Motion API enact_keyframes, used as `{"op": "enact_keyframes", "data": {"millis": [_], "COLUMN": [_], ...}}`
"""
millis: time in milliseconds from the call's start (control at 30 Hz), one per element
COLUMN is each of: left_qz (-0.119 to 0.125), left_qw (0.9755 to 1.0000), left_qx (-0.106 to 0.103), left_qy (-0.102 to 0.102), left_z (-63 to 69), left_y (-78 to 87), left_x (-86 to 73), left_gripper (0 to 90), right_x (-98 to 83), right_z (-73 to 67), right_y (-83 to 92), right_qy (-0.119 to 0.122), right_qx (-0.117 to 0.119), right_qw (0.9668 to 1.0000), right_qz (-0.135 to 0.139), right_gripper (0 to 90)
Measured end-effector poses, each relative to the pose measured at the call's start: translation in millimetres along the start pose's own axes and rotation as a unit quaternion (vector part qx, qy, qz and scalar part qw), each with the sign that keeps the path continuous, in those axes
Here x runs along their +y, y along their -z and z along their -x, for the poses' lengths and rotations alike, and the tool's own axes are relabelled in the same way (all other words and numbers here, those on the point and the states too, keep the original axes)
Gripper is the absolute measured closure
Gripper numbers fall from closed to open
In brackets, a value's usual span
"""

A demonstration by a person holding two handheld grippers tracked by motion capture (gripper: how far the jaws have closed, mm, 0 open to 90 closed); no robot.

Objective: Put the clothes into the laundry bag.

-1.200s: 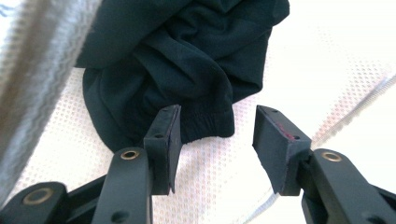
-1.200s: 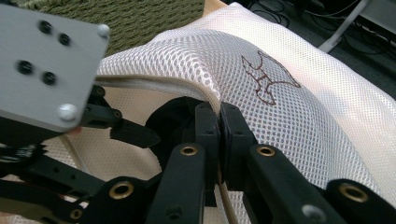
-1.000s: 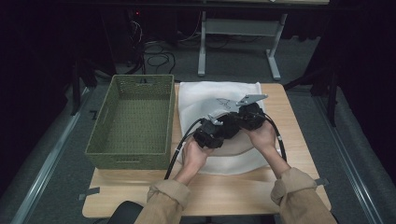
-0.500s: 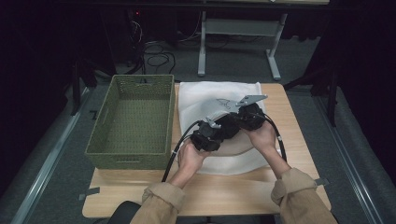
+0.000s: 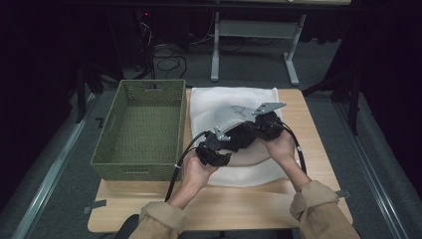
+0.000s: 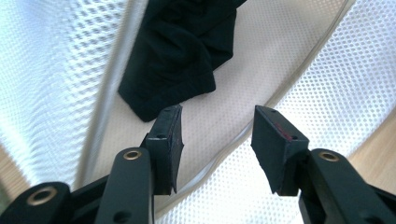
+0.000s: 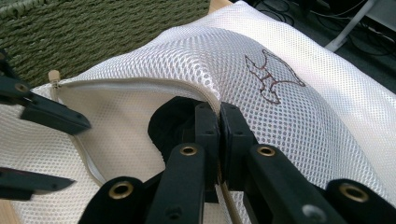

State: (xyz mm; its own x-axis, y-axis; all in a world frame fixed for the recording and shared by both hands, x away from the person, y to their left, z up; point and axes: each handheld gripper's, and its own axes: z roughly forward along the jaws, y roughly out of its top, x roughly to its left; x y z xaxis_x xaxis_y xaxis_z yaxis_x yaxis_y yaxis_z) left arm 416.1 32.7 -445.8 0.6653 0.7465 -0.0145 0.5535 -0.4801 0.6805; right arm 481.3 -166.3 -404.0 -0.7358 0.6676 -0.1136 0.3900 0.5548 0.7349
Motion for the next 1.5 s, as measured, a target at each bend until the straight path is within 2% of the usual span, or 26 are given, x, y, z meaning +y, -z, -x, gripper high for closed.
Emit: {"op": "enact_keyframes", "data": {"millis": [433, 900, 1233, 1500], "left_qz": [0.010, 0.019, 0.025, 0.011], "left_qw": [0.9991, 0.9981, 0.9970, 0.9967], "left_qx": [0.040, 0.058, 0.073, 0.079], "left_qy": [-0.001, 0.008, 0.011, 0.016], "left_z": [-6.1, -11.0, -14.3, -22.5], "left_y": [17.7, 19.1, 12.8, -2.4], "left_x": [-3.3, -4.7, -4.1, -4.3], "left_gripper": [49.2, 49.1, 49.1, 48.1], "right_x": [-6.0, -14.8, -19.4, -23.1], "right_z": [-0.9, -2.7, -3.9, -6.4], "right_y": [3.6, 5.4, 6.2, 5.7], "right_qy": [0.003, 0.001, 0.001, 0.005], "right_qx": [0.003, 0.012, 0.017, 0.022], "right_qw": [1.0000, 0.9999, 0.9999, 0.9997], "right_qz": [0.000, 0.000, 0.000, -0.001], "right_gripper": [87.8, 87.5, 87.3, 87.1]}}
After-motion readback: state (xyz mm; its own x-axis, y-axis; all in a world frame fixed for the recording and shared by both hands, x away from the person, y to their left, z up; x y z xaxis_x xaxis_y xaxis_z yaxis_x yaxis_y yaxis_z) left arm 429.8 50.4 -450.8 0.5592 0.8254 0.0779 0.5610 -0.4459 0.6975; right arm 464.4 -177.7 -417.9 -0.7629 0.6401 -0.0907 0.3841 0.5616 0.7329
